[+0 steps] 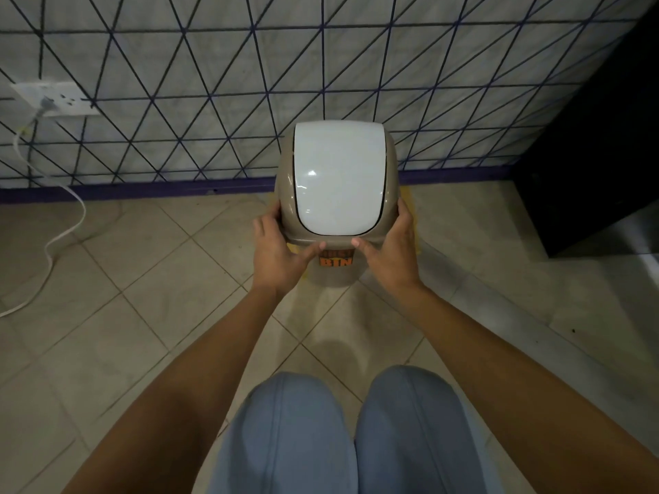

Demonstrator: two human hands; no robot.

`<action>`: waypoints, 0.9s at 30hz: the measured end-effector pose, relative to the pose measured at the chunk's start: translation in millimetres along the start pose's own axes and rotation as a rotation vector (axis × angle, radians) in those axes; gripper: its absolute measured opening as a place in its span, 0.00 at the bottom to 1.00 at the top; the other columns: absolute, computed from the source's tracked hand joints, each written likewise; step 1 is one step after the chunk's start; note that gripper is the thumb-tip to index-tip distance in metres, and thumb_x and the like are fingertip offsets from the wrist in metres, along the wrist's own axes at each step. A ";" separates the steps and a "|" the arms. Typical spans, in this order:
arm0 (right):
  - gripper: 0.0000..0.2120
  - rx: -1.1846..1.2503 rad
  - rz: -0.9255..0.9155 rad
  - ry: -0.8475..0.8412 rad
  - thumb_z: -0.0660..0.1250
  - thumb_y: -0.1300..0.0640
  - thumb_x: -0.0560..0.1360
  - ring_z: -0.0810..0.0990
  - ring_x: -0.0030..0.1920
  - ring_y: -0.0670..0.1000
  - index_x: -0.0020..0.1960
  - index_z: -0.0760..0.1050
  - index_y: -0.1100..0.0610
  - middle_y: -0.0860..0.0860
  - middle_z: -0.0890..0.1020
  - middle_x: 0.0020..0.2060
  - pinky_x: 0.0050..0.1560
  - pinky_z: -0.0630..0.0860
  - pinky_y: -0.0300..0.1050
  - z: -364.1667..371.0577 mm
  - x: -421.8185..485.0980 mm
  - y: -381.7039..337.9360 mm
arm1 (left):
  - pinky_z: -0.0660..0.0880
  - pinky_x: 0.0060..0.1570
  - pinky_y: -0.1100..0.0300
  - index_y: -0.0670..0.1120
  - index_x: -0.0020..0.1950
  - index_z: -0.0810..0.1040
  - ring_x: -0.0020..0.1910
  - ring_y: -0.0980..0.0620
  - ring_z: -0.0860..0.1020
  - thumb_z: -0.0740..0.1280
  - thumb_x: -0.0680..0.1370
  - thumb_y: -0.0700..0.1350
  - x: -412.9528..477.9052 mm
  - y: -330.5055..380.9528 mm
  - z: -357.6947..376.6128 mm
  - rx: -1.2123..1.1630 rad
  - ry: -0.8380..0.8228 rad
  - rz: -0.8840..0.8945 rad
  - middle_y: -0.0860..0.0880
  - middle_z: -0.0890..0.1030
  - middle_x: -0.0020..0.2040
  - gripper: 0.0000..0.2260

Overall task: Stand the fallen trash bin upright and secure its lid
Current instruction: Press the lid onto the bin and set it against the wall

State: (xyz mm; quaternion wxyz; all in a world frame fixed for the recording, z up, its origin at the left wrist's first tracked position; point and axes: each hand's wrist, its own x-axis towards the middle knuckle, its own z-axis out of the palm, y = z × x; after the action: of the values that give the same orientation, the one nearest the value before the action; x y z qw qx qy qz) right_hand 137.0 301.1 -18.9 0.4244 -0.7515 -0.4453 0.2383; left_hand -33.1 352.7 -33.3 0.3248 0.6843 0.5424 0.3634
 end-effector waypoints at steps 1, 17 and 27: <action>0.48 0.003 -0.001 0.002 0.77 0.60 0.66 0.59 0.74 0.55 0.75 0.51 0.61 0.57 0.61 0.73 0.72 0.62 0.55 0.0 1.4 -0.3 | 0.71 0.60 0.59 0.44 0.73 0.60 0.58 0.56 0.67 0.79 0.65 0.49 1.4 -0.4 0.1 0.005 0.002 0.001 0.46 0.64 0.64 0.43; 0.47 0.022 0.023 -0.001 0.78 0.62 0.65 0.61 0.73 0.54 0.75 0.53 0.59 0.55 0.64 0.72 0.71 0.64 0.56 7.6 26.1 -11.1 | 0.69 0.61 0.60 0.42 0.73 0.60 0.60 0.56 0.66 0.77 0.68 0.46 21.8 -4.2 -4.7 -0.042 -0.004 0.013 0.44 0.65 0.66 0.39; 0.47 -0.017 0.061 0.011 0.78 0.63 0.64 0.64 0.72 0.54 0.74 0.55 0.60 0.55 0.66 0.71 0.70 0.66 0.55 7.2 37.8 -19.0 | 0.65 0.64 0.62 0.44 0.73 0.61 0.65 0.50 0.68 0.73 0.72 0.47 45.1 -1.3 -7.6 -0.085 -0.048 -0.072 0.45 0.64 0.68 0.34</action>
State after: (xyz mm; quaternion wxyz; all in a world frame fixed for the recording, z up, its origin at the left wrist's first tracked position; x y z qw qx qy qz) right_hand 141.4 341.8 -5.8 0.4130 -0.7696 -0.4217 0.2436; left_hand -33.5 397.4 -23.9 0.3793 0.6585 0.5429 0.3574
